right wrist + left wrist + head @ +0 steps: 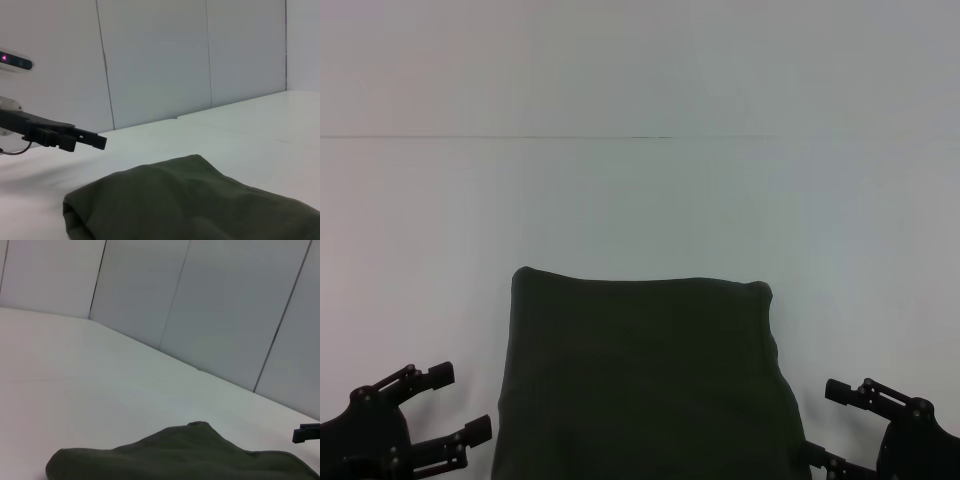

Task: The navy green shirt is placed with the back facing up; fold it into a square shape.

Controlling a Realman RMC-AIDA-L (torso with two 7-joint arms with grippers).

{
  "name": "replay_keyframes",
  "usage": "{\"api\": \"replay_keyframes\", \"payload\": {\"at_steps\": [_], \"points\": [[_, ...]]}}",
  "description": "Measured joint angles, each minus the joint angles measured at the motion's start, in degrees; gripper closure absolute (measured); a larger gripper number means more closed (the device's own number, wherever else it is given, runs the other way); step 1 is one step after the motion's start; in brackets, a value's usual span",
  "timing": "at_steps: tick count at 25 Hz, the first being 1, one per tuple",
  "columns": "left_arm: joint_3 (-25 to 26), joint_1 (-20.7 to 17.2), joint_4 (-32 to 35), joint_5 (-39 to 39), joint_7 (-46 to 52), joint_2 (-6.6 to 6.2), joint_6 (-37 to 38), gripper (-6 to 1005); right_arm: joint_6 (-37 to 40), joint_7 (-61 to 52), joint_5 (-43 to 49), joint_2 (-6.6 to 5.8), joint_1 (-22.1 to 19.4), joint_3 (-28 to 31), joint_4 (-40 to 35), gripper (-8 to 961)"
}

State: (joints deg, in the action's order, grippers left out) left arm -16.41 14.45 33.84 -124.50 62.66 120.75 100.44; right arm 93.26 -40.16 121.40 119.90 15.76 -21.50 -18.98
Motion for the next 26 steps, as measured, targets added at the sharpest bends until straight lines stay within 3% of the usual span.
{"api": "replay_keyframes", "payload": {"at_steps": [26], "points": [[0.3, 0.1, -0.1, 0.3, 0.0, 0.26, 0.3, 65, 0.6, -0.5, 0.0, -0.02, 0.8, 0.0, 0.0, 152]]}}
